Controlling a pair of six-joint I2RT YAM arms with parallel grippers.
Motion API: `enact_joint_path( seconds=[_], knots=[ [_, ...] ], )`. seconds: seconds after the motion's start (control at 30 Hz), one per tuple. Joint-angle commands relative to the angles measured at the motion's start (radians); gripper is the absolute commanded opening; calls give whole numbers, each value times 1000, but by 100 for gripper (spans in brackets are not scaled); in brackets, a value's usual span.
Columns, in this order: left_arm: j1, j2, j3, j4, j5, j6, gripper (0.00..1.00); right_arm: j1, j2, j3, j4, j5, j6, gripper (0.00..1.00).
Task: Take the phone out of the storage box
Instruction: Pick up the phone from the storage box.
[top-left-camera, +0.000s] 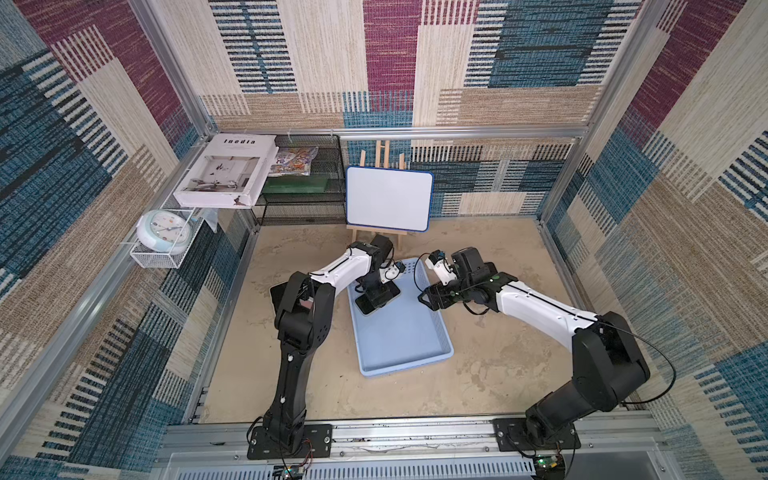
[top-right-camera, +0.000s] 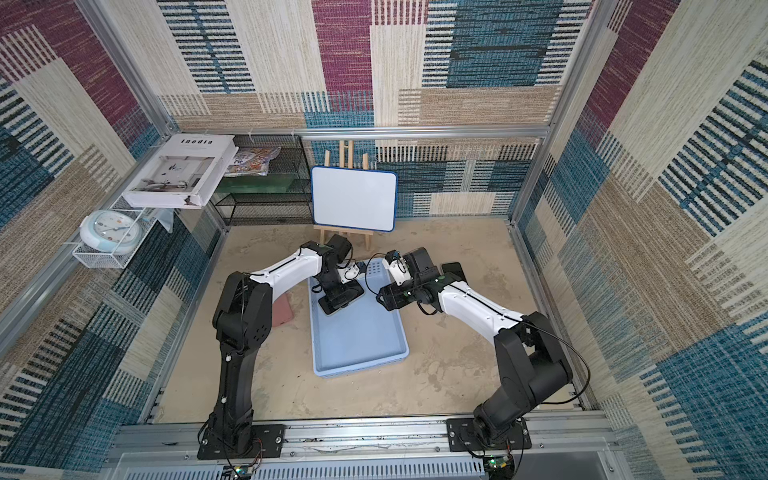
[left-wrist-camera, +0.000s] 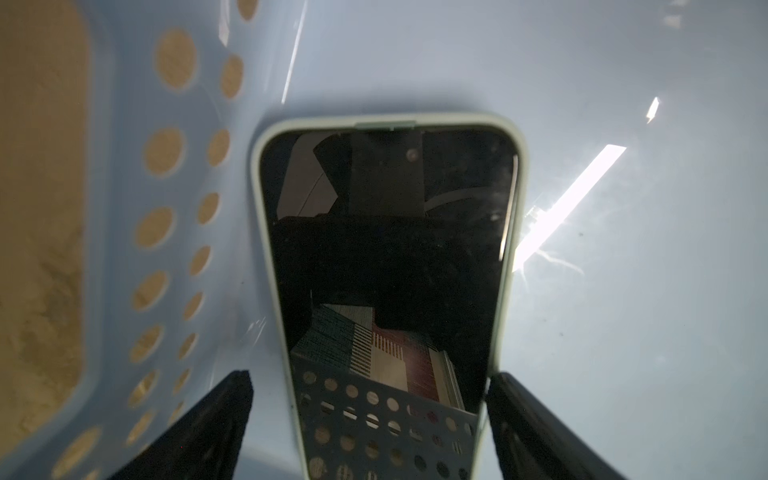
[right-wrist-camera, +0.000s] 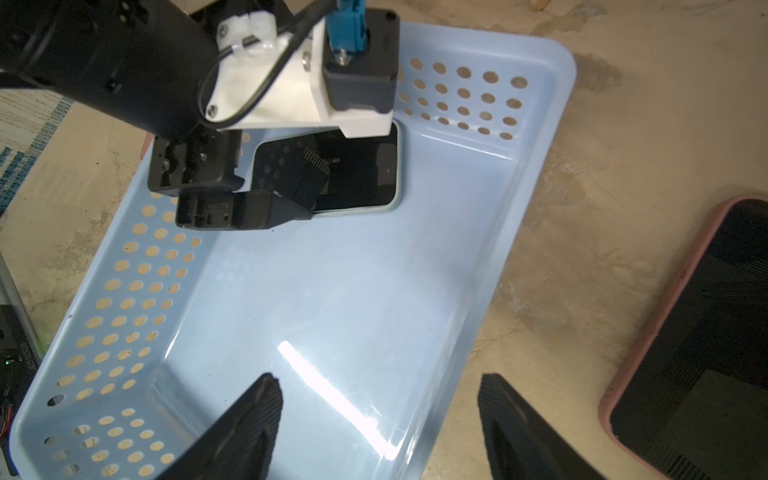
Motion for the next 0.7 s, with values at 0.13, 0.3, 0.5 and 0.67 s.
enact_joint_path(
  seconds=[0.13,0.3,0.5,0.67],
  knots=[
    [0,11,-24,-2,49,-12,93,-3,-16,5,-6,15,-20,81],
    [-3,1,-54,-5,69,-20,92,-11,-21,5,-2,7,-21,81],
    [-3,-29,-70,-10,108,-27,91,-14,-28,3,-2,9,-21,82],
    [-2,-11,-25,-61,128,-37,67,-19,-35,1,-4,13,-21,81]
  ],
)
